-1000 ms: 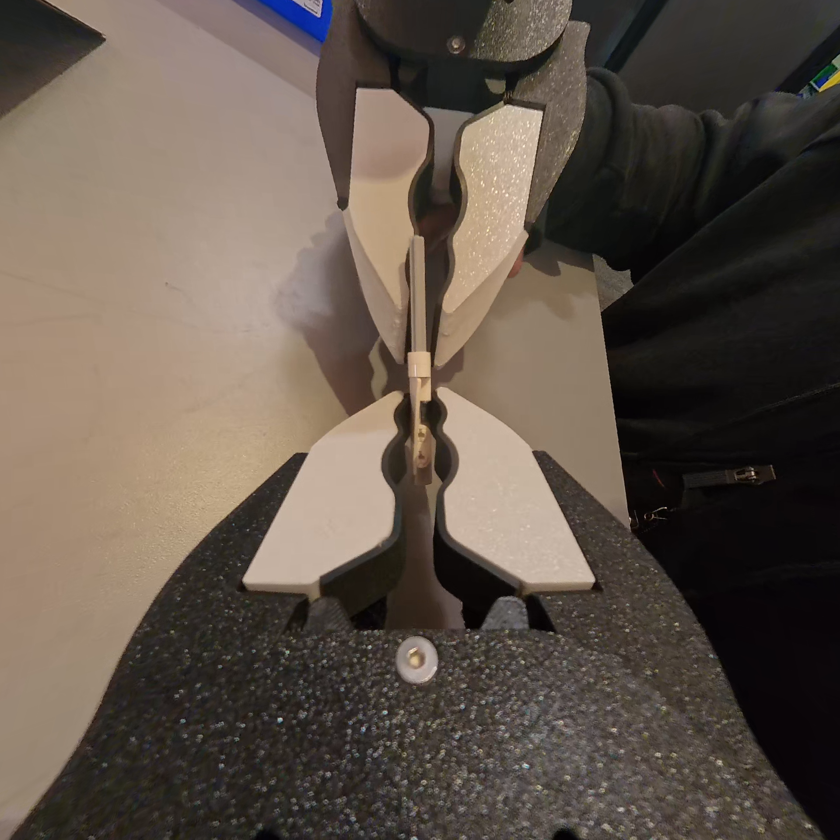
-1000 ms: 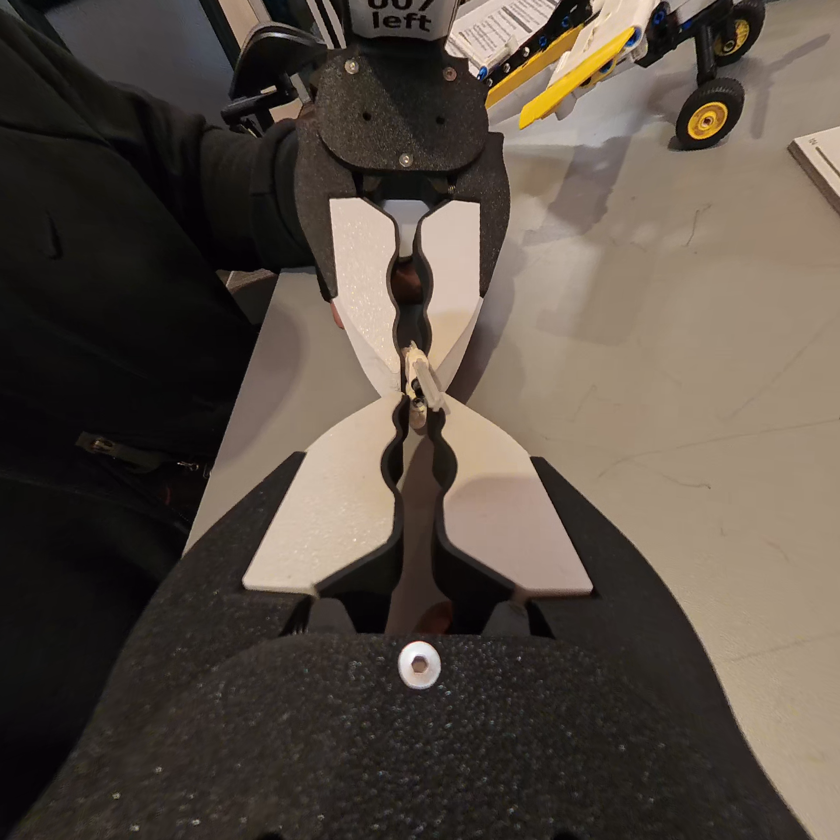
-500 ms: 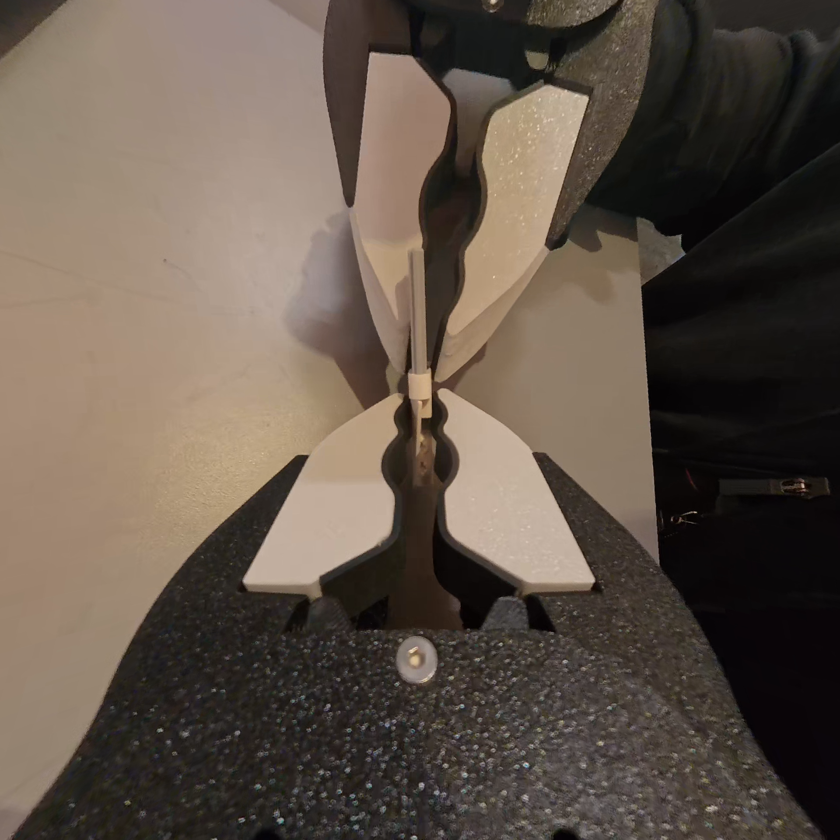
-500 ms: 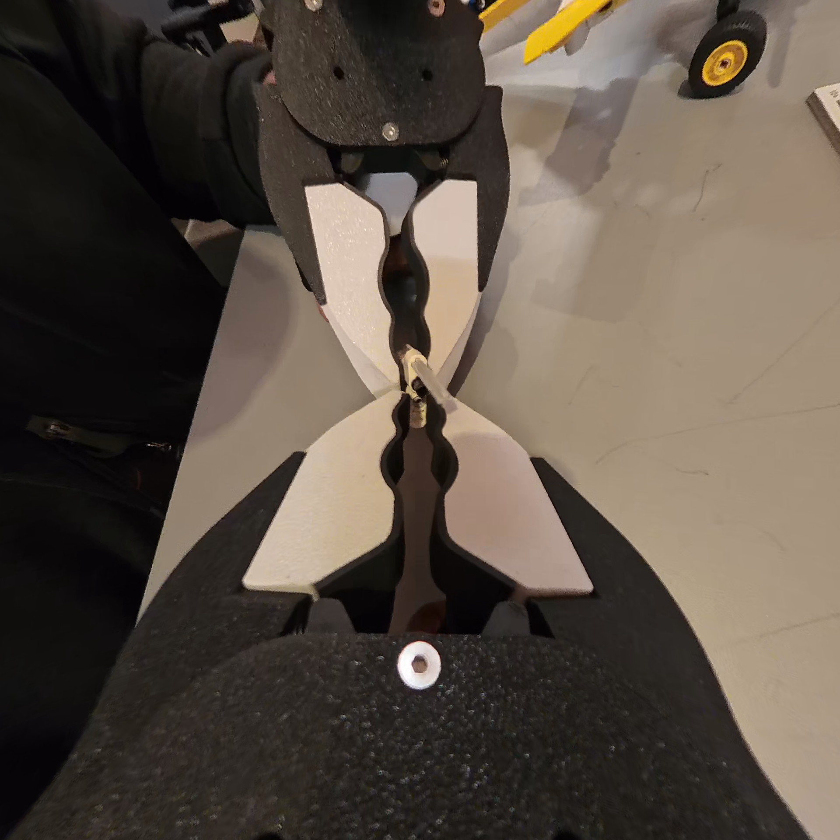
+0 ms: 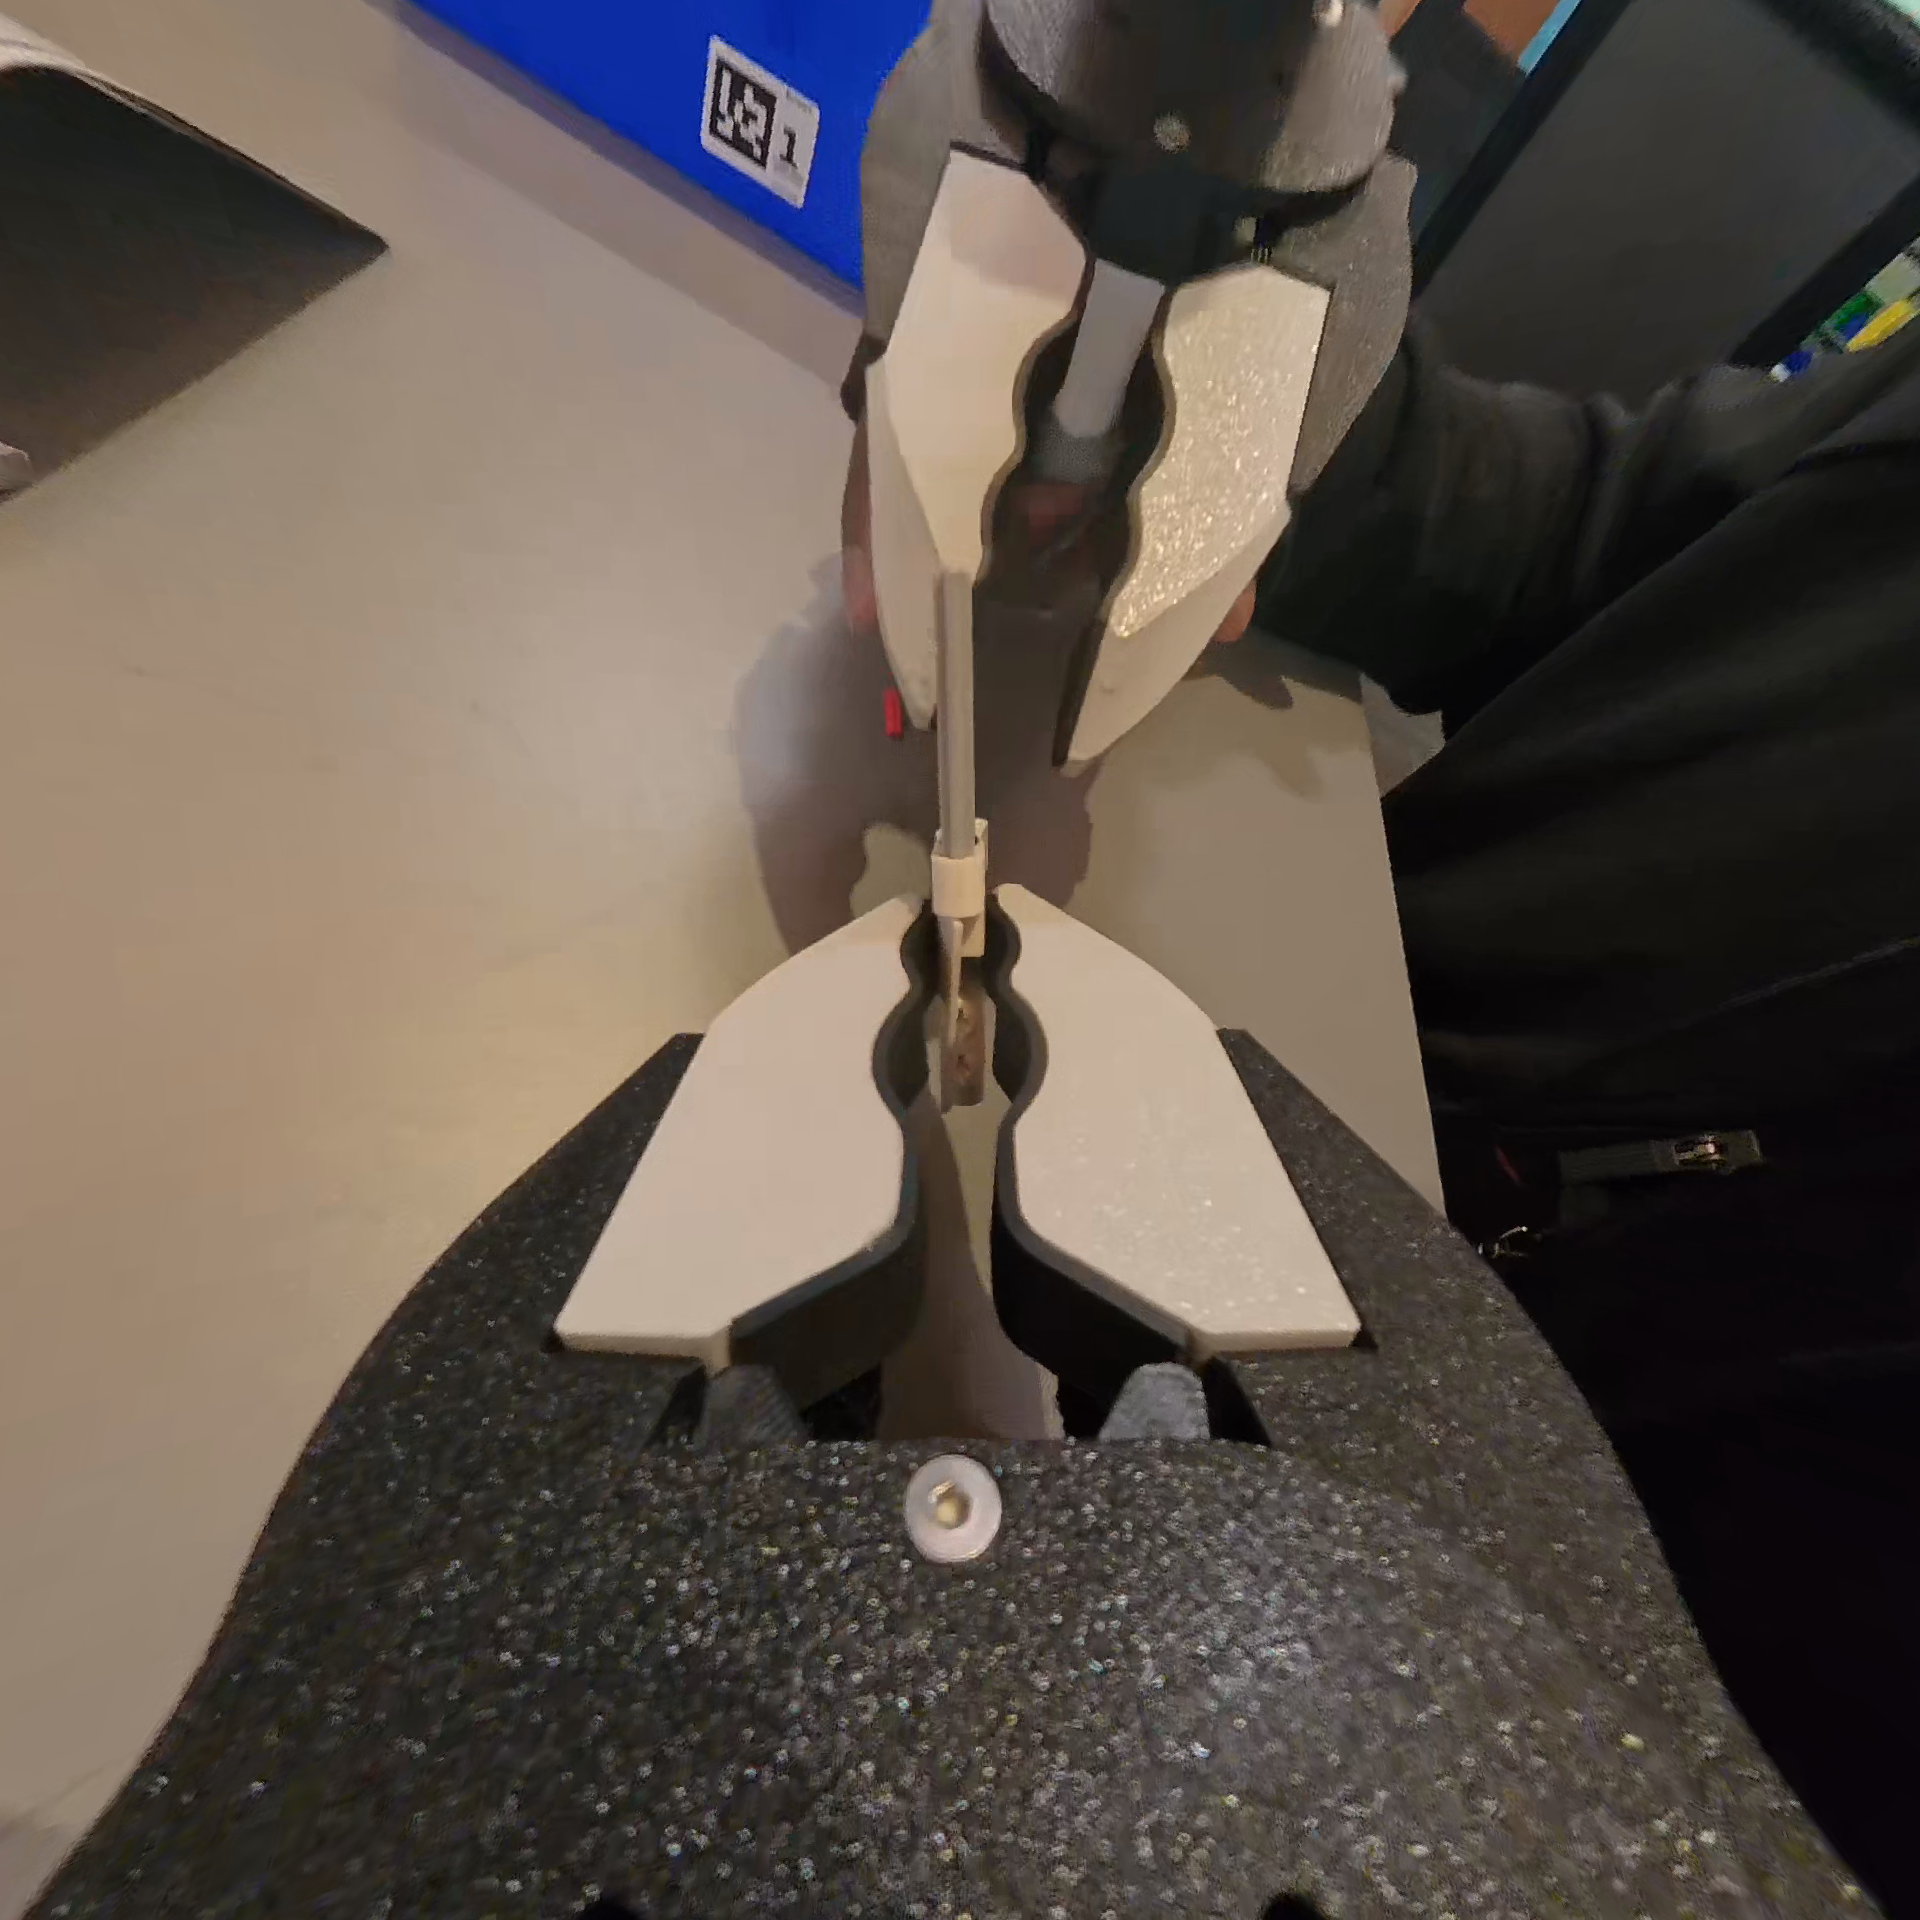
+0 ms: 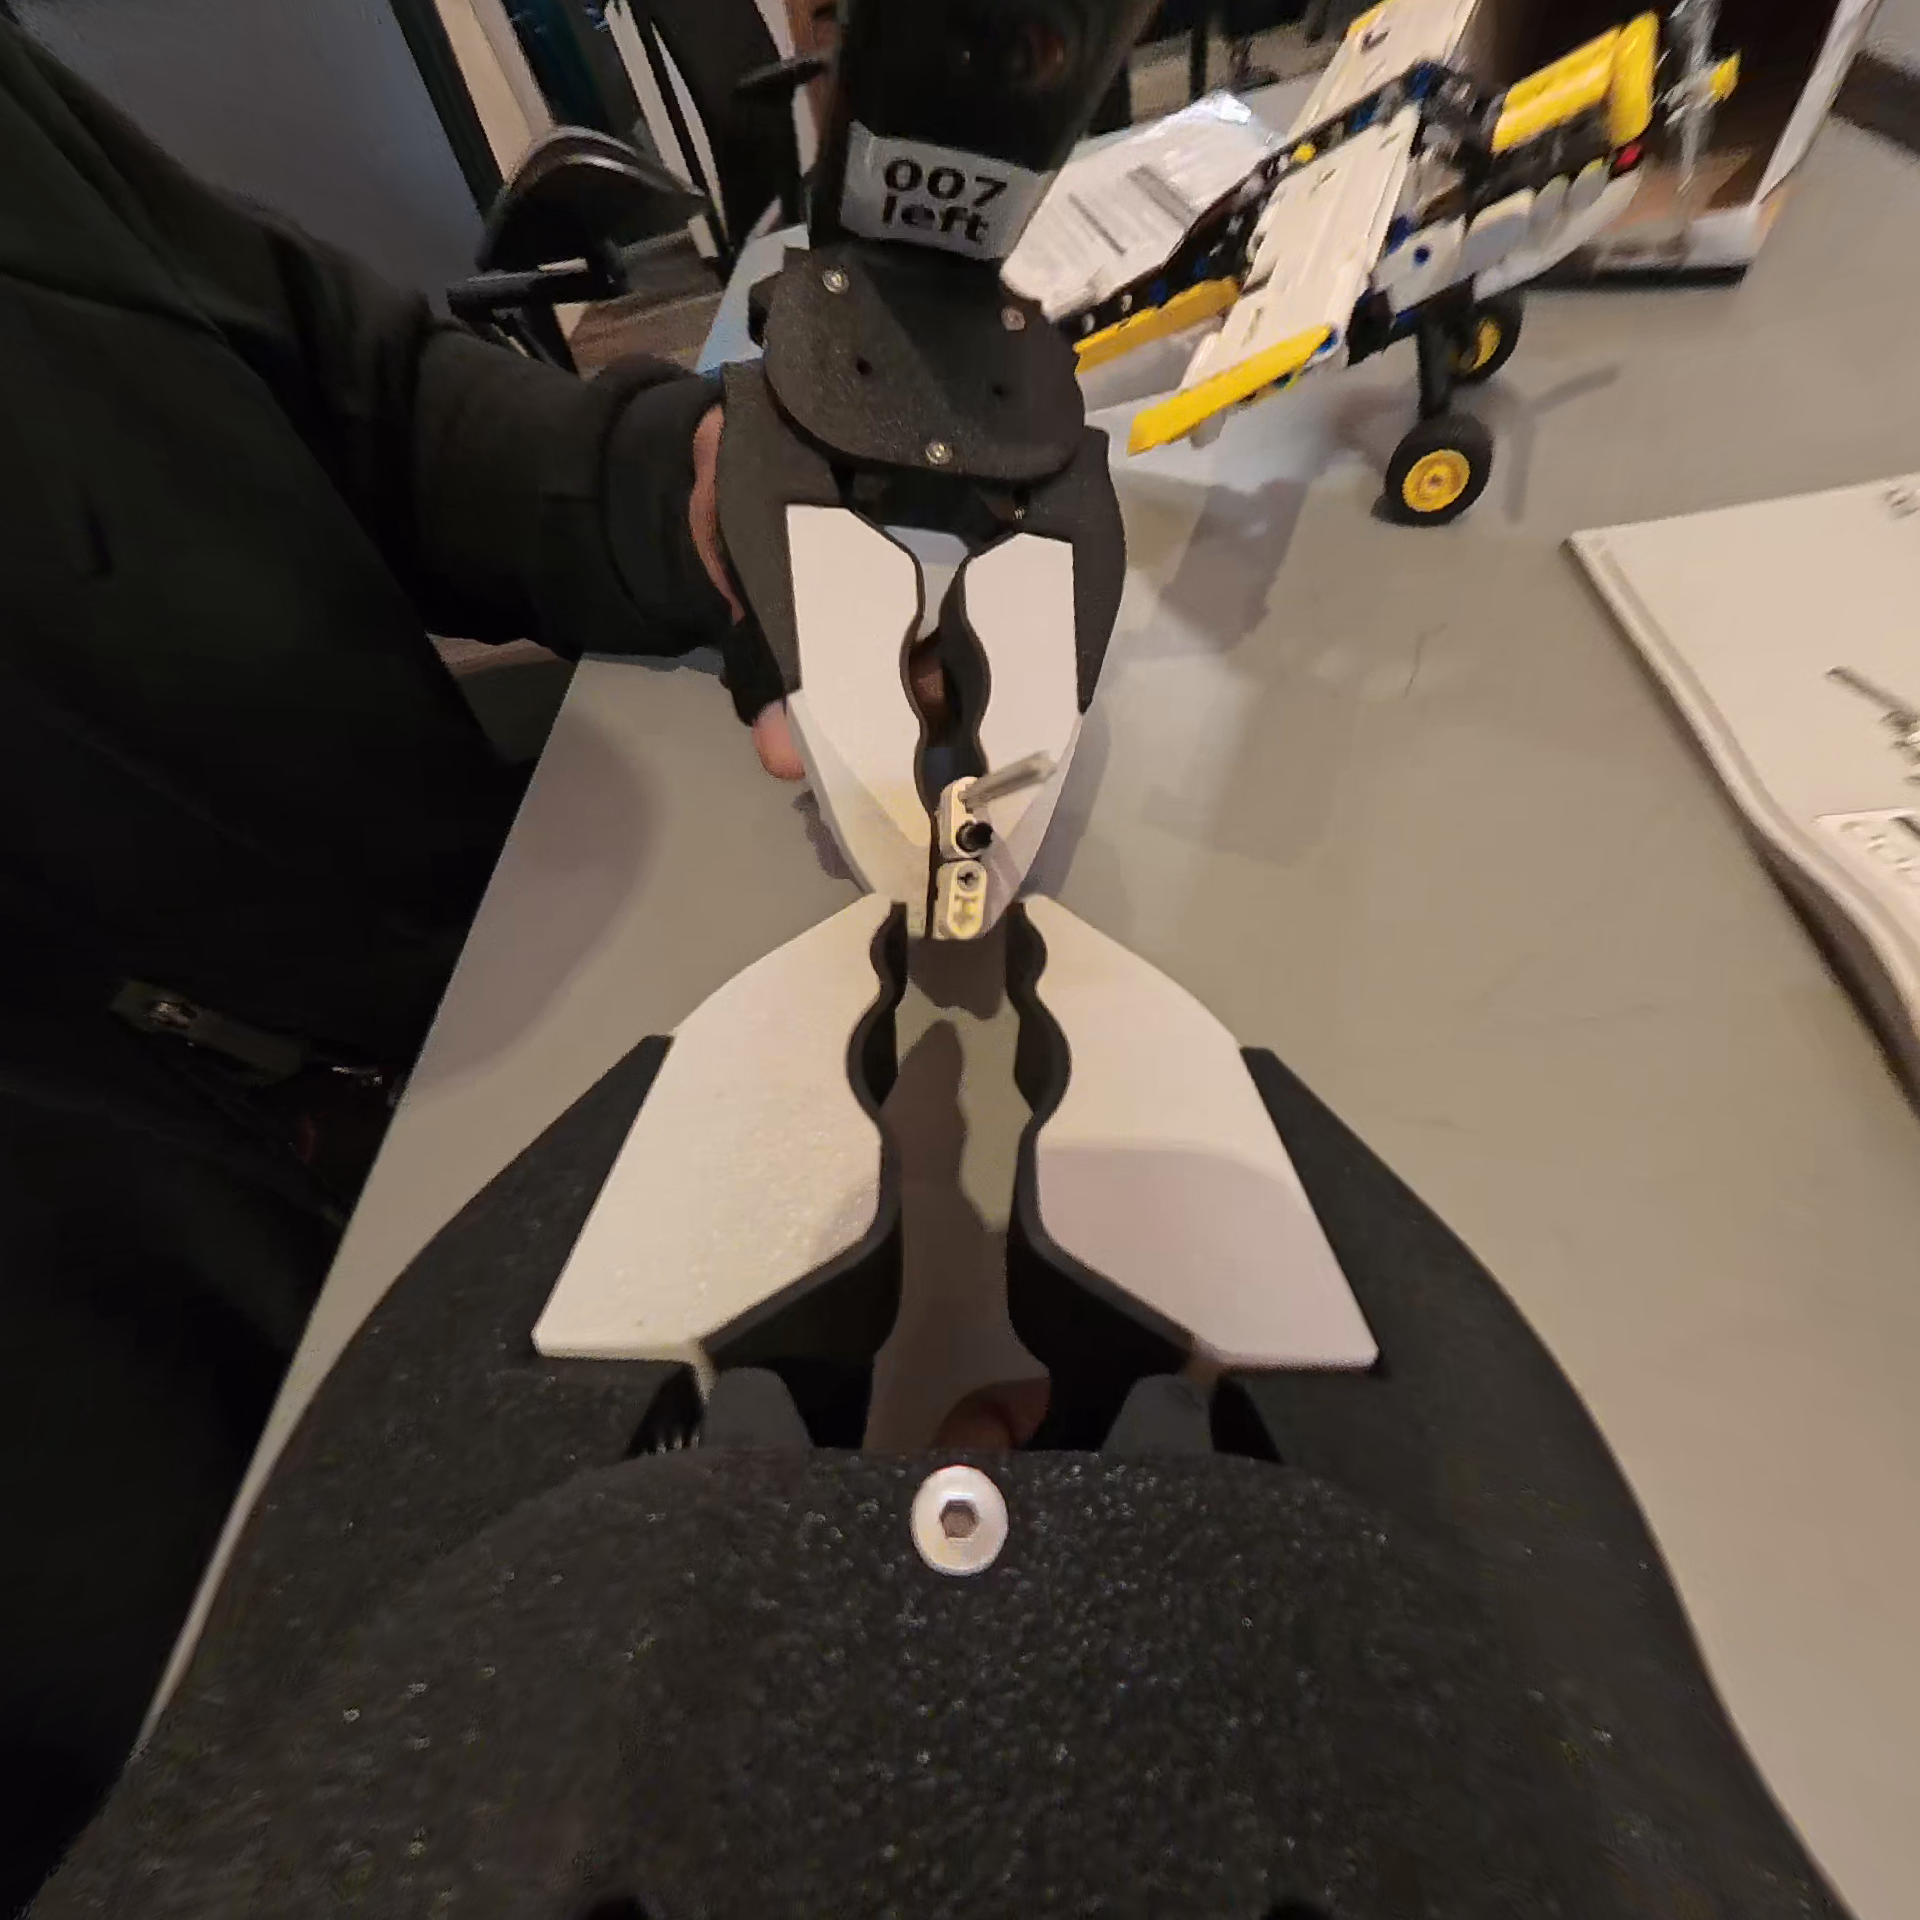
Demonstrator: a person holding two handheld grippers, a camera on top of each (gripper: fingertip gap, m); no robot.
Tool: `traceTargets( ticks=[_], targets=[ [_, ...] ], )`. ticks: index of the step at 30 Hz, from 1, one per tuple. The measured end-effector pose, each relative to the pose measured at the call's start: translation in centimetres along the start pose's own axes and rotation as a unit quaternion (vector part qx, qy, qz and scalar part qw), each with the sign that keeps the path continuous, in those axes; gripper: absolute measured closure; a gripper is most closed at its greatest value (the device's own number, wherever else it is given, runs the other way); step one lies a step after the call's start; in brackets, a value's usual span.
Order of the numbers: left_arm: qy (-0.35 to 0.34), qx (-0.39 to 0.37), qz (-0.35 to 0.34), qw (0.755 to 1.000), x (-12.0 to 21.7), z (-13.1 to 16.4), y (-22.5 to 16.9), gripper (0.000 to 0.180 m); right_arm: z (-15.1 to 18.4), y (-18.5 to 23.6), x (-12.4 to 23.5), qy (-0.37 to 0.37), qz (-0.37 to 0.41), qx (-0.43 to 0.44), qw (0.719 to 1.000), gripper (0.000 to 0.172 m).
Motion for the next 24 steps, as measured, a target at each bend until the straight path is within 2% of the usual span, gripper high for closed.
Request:
traceTargets(
  ticks=[6,10,13,16,24],
  targets=[
    [-0.079,0.036,0.038,0.996,0.5,-1.2,-0.1,0.173,0.7,0.3,0.4,-0.006,0.088,0.117,0.989,0.143],
    [-0.133,0.096,0.079,0.983,0.6,-2.0,-0.1,0.173,0.2,1.2,0.4,-0.040,0.173,0.259,0.949,0.131],
    [-0.149,0.125,0.114,0.974,0.4,-2.2,-0.4,0.173,0.1,2.0,0.0,-0.043,0.210,0.335,0.918,0.127],
    [-0.155,0.140,0.137,0.968,0.1,-2.4,-0.6,0.173,-0.1,2.5,0.0,-0.053,0.227,0.367,0.901,0.128],
    [-0.179,0.157,0.148,0.960,0.1,-2.6,-0.6,0.173,-0.4,3.0,-0.1,-0.076,0.221,0.366,0.901,0.118]
  ],
)
Point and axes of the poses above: each gripper's, where its closed fingertips meet, x back along the fingers, z out of its underside, y = z × x across the jaws, the point moved 7 cm from there along x, back along the fingers
